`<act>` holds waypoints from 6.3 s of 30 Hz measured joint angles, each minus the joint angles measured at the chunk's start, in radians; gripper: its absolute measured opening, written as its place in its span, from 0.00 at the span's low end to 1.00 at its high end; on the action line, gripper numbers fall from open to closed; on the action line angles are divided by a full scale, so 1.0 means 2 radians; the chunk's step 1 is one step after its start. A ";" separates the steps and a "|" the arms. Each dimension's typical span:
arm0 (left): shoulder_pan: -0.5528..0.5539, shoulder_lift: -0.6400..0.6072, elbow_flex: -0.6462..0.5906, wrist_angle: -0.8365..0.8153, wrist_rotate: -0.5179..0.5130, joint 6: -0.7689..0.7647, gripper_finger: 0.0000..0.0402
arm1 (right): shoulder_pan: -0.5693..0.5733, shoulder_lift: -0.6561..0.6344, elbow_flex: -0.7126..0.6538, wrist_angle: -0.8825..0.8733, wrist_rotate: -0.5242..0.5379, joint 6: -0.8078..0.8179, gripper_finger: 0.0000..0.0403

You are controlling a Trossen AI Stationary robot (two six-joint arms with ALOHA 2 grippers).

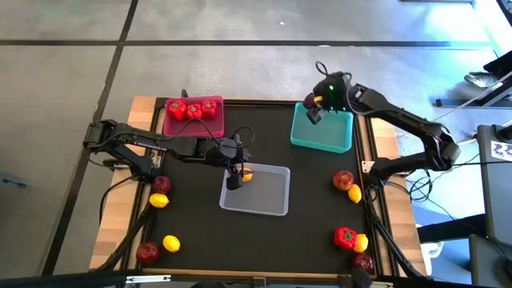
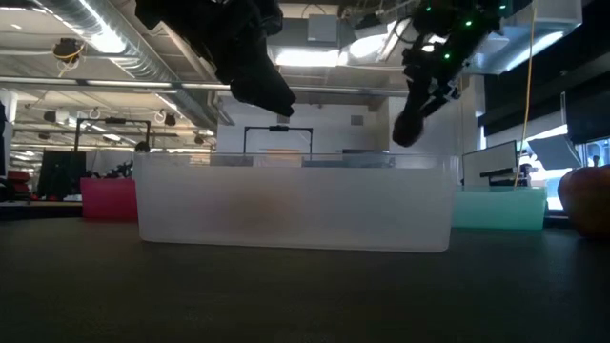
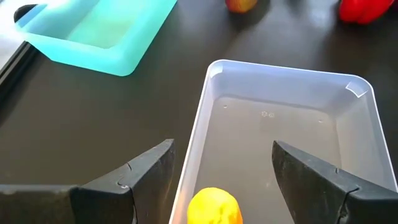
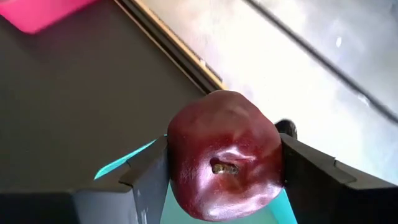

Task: Sort produce into baskets
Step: Put the apple into the blue bin

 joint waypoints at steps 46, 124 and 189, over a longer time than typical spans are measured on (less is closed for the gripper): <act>0.000 0.000 0.000 0.000 0.000 -0.002 0.65 | -0.054 0.275 0.091 -0.027 -0.051 -0.020 0.63; 0.000 0.000 0.000 0.000 0.000 -0.003 0.65 | 0.251 -0.120 -0.059 -0.384 -0.059 0.259 0.86; 0.000 0.000 0.000 0.000 0.000 -0.011 0.65 | 0.263 -0.098 -0.169 -0.341 -0.131 0.274 0.05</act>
